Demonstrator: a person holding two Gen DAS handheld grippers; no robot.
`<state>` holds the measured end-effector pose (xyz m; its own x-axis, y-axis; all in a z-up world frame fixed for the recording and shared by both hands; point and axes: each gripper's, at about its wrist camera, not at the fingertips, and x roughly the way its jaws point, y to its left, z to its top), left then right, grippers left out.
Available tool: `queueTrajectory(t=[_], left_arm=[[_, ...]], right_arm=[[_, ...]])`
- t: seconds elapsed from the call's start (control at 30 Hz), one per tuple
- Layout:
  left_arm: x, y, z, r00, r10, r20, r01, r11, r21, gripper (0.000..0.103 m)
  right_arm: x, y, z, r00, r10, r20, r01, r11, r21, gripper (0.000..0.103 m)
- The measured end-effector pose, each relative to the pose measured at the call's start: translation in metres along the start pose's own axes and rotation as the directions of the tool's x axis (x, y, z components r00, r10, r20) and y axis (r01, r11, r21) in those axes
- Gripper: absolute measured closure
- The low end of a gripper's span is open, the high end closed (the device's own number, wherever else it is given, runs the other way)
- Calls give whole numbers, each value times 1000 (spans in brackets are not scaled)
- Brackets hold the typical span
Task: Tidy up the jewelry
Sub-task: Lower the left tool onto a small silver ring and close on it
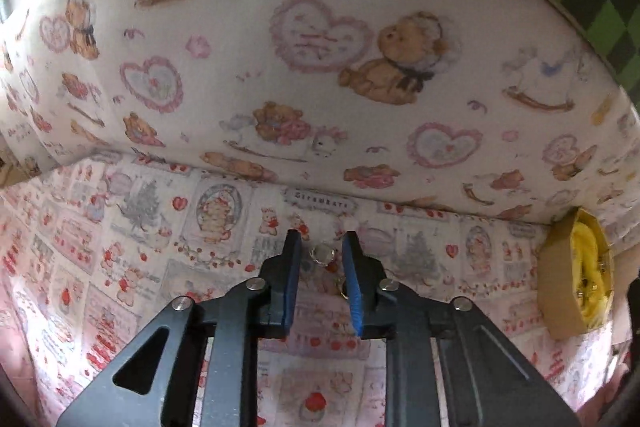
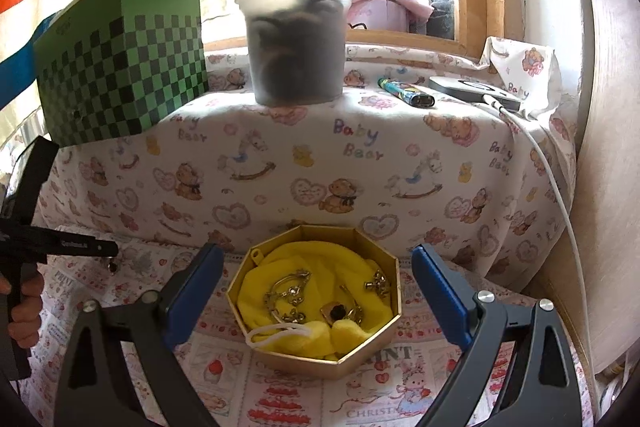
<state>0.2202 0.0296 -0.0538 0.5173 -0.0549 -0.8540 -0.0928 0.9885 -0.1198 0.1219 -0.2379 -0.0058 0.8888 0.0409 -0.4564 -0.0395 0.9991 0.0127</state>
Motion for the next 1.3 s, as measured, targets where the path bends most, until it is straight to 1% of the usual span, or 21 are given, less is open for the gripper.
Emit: queueTrajectory(t=[0.03, 0.13, 0.17, 0.27, 0.4, 0.5, 0.57, 0.6, 0.63, 0.67, 0.77, 0.87, 0.9, 0.93, 1.0, 1.03, 1.1, 1.2, 1.3], left_arm=[[1, -5, -2, 1000, 21, 1, -21, 1000, 8, 93], [3, -12, -2, 999, 52, 4, -52, 998, 20, 102], [1, -12, -4, 998, 56, 2, -56, 998, 25, 103], [-4, -11, -5, 997, 73, 3, -73, 997, 34, 103], [-20, -6, -6, 998, 58, 32, -59, 997, 44, 103], [-32, -10, -8, 997, 56, 52, -59, 996, 61, 103], [-36, -14, -11, 996, 68, 59, -73, 994, 84, 103], [-36, -14, -11, 996, 69, 50, -74, 993, 91, 93], [-35, -14, -11, 996, 77, 35, -79, 993, 87, 76], [-34, -11, -9, 996, 80, 28, -82, 994, 76, 73], [-27, -20, -9, 993, 115, 17, -116, 990, 76, 73], [-14, -20, -10, 993, 118, -1, -117, 990, 82, 75], [-11, -20, -11, 993, 115, -4, -114, 990, 81, 78], [-10, -21, -12, 994, 110, -3, -110, 991, 81, 85], [-6, -26, -14, 995, 96, -7, -95, 992, 86, 89], [-3, -25, -15, 996, 88, -4, -87, 992, 95, 93], [0, -26, -15, 995, 102, 14, -103, 989, 107, 93], [-4, -22, -17, 995, 97, 17, -98, 988, 123, 93], [-23, -15, -28, 996, 77, 45, -82, 989, 124, 93]], right_arm=[[0, 0, 0, 1000, -1, -3, 1, 1000, 2, 8], [0, 1, 0, 1000, -7, -4, 7, 1000, -6, 8], [0, 1, 0, 1000, -10, -4, 10, 1000, -8, 8], [0, 1, -1, 1000, -10, -5, 10, 1000, -2, 8], [1, 4, -2, 1000, -18, -5, 18, 1000, -20, 8], [1, 6, -2, 1000, -15, -4, 14, 999, -30, 8], [1, 5, -1, 1000, -11, -5, 11, 1000, -28, 8], [0, 5, -1, 1000, -10, -4, 10, 1000, -27, 8], [0, 5, -1, 1000, -9, -3, 9, 1000, -26, 8], [0, 5, 0, 1000, -10, -2, 10, 1000, -25, 8], [0, 3, 0, 1000, -11, -9, 11, 1000, -22, 8], [4, 0, -1, 1000, -14, -25, 14, 1000, -7, 8], [4, 0, -1, 1000, -12, -27, 12, 1000, -4, 8], [4, -1, 0, 1000, -12, -26, 12, 1000, -3, 8], [3, -1, 0, 1000, -14, -25, 14, 1000, 0, 8], [2, -1, 0, 1000, -12, -27, 12, 1000, 3, 8], [1, 0, 0, 1000, 3, -30, -3, 1000, 8, 8], [-1, 4, -1, 1000, 3, -23, -3, 1000, -13, 8], [-3, 8, -1, 1000, -2, -16, 2, 1000, -31, 8]])
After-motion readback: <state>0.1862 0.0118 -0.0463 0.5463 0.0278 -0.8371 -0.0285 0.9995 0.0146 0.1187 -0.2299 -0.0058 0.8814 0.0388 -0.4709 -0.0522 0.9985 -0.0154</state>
